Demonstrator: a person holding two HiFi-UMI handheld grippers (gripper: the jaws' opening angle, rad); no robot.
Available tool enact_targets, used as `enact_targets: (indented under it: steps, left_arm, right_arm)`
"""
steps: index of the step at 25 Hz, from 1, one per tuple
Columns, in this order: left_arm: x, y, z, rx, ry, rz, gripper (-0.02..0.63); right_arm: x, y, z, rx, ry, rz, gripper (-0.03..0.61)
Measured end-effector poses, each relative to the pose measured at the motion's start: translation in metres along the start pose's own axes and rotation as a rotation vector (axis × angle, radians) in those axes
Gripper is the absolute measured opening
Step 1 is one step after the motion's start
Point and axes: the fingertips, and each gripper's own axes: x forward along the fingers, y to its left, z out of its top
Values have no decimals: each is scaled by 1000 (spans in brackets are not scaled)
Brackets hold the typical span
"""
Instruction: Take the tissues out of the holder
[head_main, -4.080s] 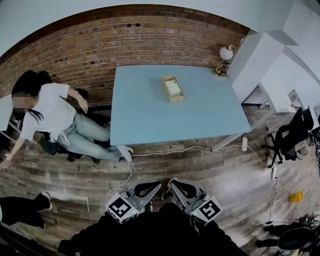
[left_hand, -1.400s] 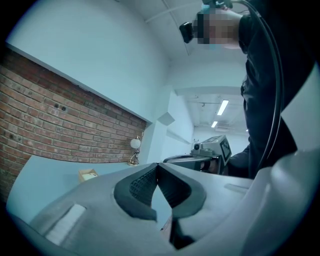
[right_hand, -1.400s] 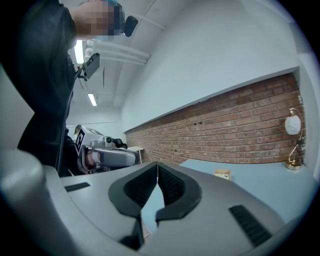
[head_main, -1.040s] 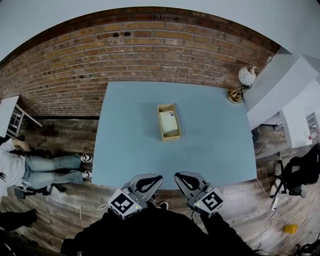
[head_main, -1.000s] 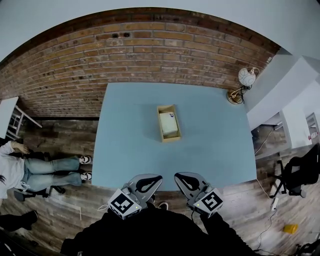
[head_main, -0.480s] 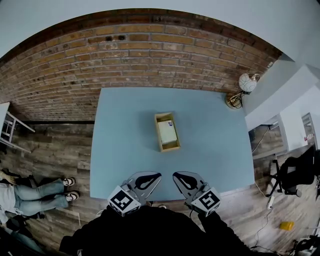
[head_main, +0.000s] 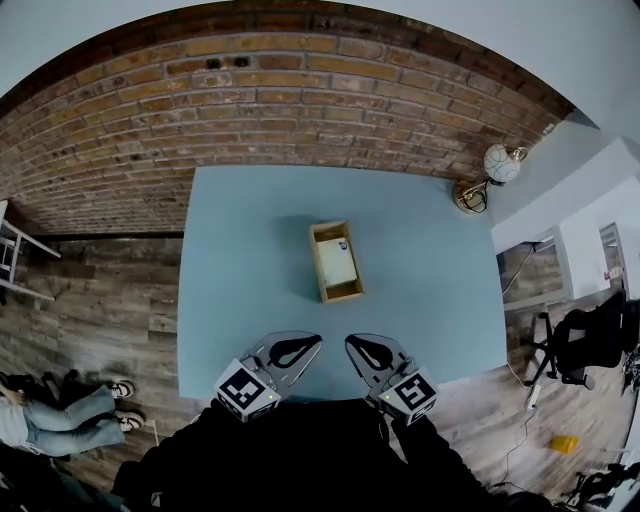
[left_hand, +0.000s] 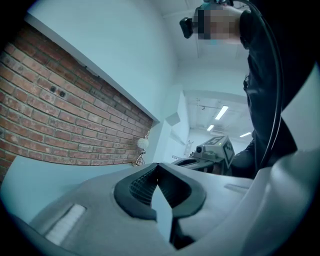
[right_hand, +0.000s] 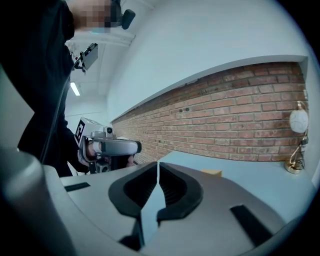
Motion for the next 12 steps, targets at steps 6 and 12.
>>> enact_targets:
  steps: [6,12]
  left_arm:
    - [9,21,-12,2,15,22,-6]
    - [24,36,-17,-14,16,56,-6]
  right_arm:
    - [20,-30,-14,-21,82,4,6]
    - [33,-63,-27,-42,157,19,8]
